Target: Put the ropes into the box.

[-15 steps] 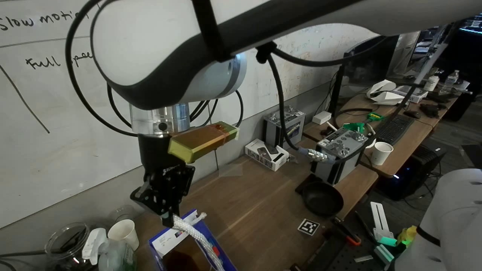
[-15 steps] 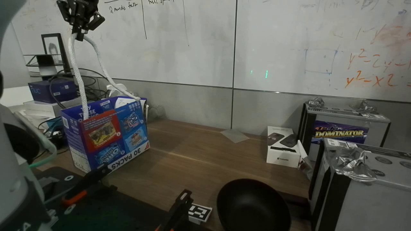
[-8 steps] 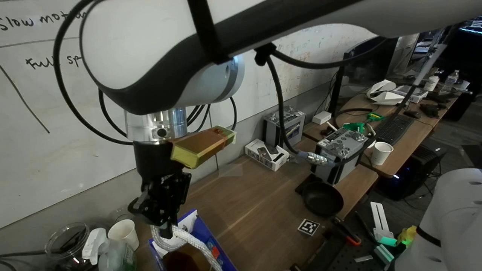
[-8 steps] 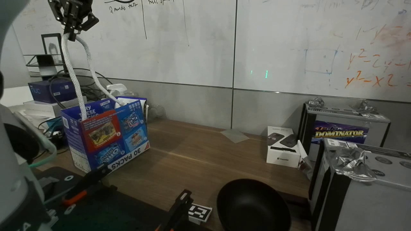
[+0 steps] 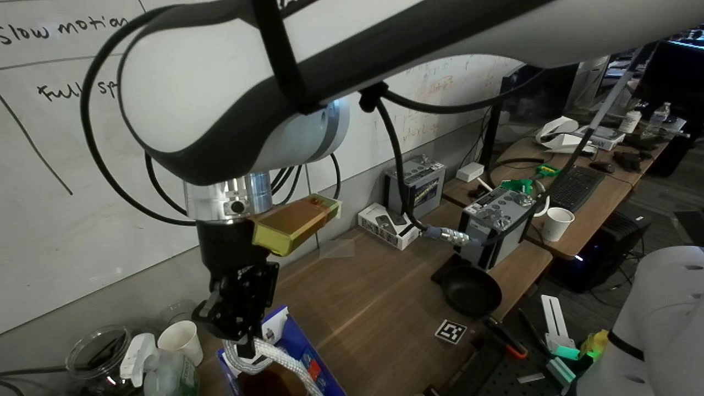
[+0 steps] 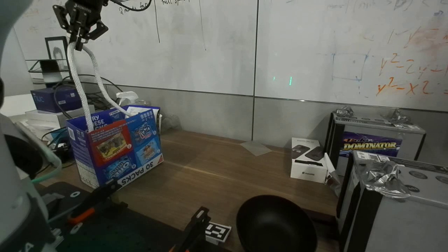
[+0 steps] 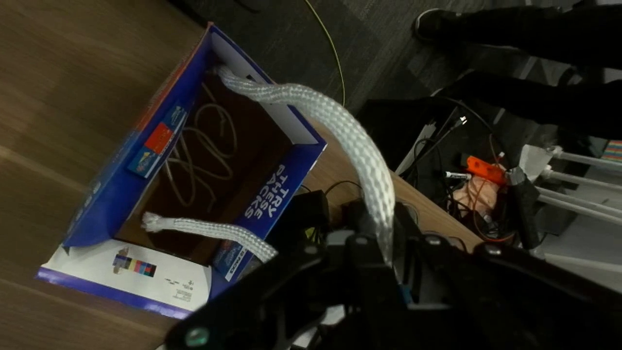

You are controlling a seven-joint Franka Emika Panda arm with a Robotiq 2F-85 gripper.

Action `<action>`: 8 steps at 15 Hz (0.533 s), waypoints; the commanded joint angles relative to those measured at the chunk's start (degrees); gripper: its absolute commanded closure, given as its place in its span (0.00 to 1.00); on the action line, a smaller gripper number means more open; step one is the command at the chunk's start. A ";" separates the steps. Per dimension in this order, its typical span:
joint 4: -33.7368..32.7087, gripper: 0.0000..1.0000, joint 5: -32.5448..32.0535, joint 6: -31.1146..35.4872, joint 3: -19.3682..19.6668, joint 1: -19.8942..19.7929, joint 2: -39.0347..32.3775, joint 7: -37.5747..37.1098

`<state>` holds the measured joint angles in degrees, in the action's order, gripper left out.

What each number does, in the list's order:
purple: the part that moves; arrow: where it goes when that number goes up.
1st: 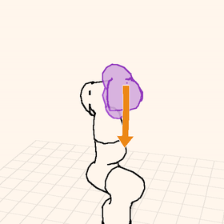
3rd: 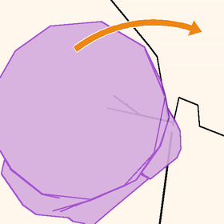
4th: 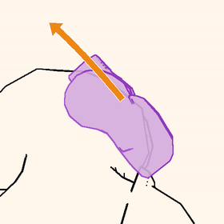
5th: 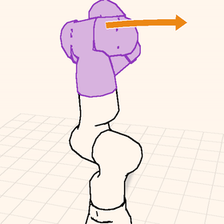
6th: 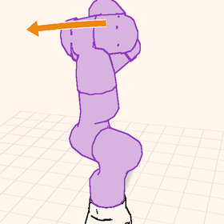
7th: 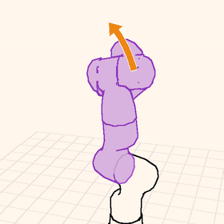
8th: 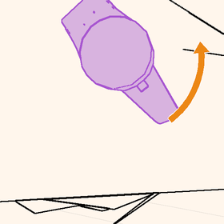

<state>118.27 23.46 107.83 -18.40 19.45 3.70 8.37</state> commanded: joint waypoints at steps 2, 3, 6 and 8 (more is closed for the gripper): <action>-1.84 0.58 0.75 -1.14 0.24 -0.30 -1.41 1.53; -1.99 0.50 0.74 -1.25 0.33 -0.39 -1.58 1.70; -2.27 0.27 0.64 -1.37 0.66 -0.76 -2.07 2.14; -2.32 0.12 0.05 -1.26 1.16 -1.37 -2.22 2.19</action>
<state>117.74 23.45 107.83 -17.93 18.96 2.05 9.39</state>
